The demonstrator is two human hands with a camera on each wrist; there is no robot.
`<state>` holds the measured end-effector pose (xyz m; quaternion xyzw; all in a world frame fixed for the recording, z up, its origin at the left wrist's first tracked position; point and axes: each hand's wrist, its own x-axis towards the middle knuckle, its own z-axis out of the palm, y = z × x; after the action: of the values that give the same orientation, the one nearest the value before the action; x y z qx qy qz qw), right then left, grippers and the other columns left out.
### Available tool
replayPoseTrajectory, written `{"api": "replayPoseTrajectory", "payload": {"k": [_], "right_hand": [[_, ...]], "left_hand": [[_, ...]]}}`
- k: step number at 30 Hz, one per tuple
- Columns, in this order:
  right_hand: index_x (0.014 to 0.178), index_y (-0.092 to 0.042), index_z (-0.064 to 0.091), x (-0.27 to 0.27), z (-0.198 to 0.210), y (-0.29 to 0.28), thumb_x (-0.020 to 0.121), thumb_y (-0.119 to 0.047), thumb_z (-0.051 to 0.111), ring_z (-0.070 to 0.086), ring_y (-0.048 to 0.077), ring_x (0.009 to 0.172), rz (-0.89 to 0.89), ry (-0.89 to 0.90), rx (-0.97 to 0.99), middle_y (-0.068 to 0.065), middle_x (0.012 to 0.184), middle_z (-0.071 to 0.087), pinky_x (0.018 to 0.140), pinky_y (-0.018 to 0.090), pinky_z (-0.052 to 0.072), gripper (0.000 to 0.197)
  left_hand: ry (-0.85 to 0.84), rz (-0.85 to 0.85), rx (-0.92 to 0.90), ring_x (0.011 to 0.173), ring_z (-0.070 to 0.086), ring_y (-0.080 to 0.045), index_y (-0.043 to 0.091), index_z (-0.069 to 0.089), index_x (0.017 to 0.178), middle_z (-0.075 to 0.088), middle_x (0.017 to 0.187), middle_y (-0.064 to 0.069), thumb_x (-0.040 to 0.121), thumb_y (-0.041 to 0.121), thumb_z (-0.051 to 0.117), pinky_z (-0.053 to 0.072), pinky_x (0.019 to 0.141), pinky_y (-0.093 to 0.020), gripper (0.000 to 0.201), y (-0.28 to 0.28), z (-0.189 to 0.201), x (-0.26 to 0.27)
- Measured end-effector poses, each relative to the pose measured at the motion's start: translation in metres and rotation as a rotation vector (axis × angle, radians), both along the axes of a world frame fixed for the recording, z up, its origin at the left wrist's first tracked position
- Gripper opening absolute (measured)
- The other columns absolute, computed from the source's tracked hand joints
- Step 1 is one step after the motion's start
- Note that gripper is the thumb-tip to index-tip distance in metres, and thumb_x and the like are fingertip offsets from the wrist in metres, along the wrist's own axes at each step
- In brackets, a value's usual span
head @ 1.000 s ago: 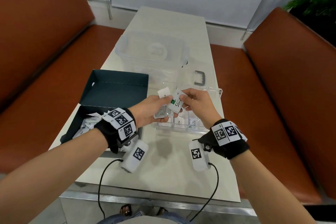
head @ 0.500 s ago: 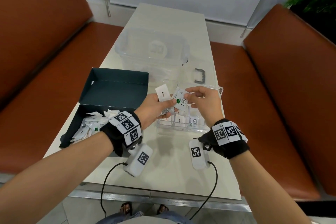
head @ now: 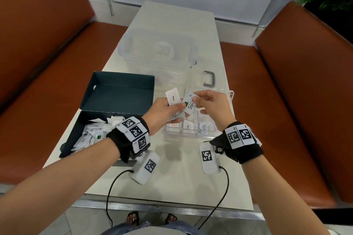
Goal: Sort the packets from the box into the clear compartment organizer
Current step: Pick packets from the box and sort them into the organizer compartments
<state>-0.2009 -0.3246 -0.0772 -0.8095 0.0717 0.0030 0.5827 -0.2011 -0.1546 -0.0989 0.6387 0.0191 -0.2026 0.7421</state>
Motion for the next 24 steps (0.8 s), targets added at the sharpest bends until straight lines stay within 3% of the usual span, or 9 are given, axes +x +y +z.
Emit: {"api": "replayPoseTrajectory", "payload": {"k": [3,5,9,12,15,18,24], "right_hand": [[0.081,-0.024,0.069,0.008,0.005,-0.011,0.084,-0.012,0.072,0.057,0.004,0.061,-0.008,0.014,0.016,-0.007,0.070,0.067,0.057,0.014,0.045,0.013],[0.079,-0.024,0.069,0.015,0.007,-0.025,0.082,-0.011,0.073,0.057,0.005,0.064,-0.060,-0.011,-0.023,-0.008,0.070,0.066,0.060,0.013,0.045,0.014],[0.084,-0.022,0.072,0.027,-0.009,-0.053,0.083,-0.016,0.072,0.062,0.015,0.090,-0.088,0.074,-0.405,0.000,0.089,0.071,0.091,0.031,0.048,0.007],[0.084,-0.028,0.070,0.029,-0.031,-0.054,0.084,-0.024,0.069,0.060,0.019,0.093,0.007,0.259,-0.659,-0.003,0.093,0.070,0.099,0.042,0.040,0.005],[0.083,-0.031,0.070,0.030,-0.044,-0.048,0.084,-0.027,0.067,0.055,0.019,0.085,0.024,0.315,-0.829,-0.008,0.084,0.067,0.096,0.044,0.027,0.005],[0.080,-0.030,0.069,0.032,-0.052,-0.041,0.083,-0.025,0.065,0.053,0.018,0.080,0.066,0.312,-0.925,-0.010,0.077,0.065,0.096,0.046,0.024,0.007],[0.085,-0.029,0.070,0.030,-0.070,-0.031,0.085,-0.025,0.060,0.055,0.022,0.097,0.134,0.258,-1.158,-0.006,0.087,0.068,0.096,0.047,0.022,0.011]], "left_hand": [[0.002,-0.030,0.004,0.087,0.073,-0.016,0.007,0.064,0.115,0.074,0.103,-0.011,0.096,0.022,0.060,0.055,0.060,-0.020,0.024,-0.004,0.001,0.001],[0.013,-0.039,0.012,0.087,0.072,-0.014,0.009,0.065,0.115,0.075,0.103,-0.009,0.097,0.026,0.058,0.054,0.061,-0.020,0.026,-0.005,0.002,0.003],[0.045,-0.034,0.026,0.088,0.072,-0.013,0.009,0.067,0.114,0.075,0.102,-0.006,0.098,0.029,0.057,0.053,0.061,-0.019,0.027,-0.005,0.002,0.007],[0.059,-0.035,0.036,0.086,0.073,-0.013,0.009,0.068,0.114,0.076,0.100,-0.005,0.098,0.028,0.057,0.053,0.060,-0.019,0.027,-0.007,0.001,0.009],[0.064,-0.038,0.043,0.088,0.072,-0.013,0.008,0.067,0.114,0.076,0.100,-0.005,0.098,0.024,0.057,0.054,0.061,-0.020,0.025,-0.007,-0.001,0.009],[0.065,-0.038,0.051,0.090,0.072,-0.014,0.008,0.066,0.114,0.075,0.102,-0.005,0.098,0.022,0.056,0.054,0.062,-0.020,0.024,-0.008,-0.001,0.009],[0.070,-0.032,0.044,0.091,0.071,-0.016,0.007,0.066,0.116,0.074,0.105,-0.009,0.098,0.021,0.056,0.055,0.063,-0.020,0.024,-0.009,0.000,0.009]]}}
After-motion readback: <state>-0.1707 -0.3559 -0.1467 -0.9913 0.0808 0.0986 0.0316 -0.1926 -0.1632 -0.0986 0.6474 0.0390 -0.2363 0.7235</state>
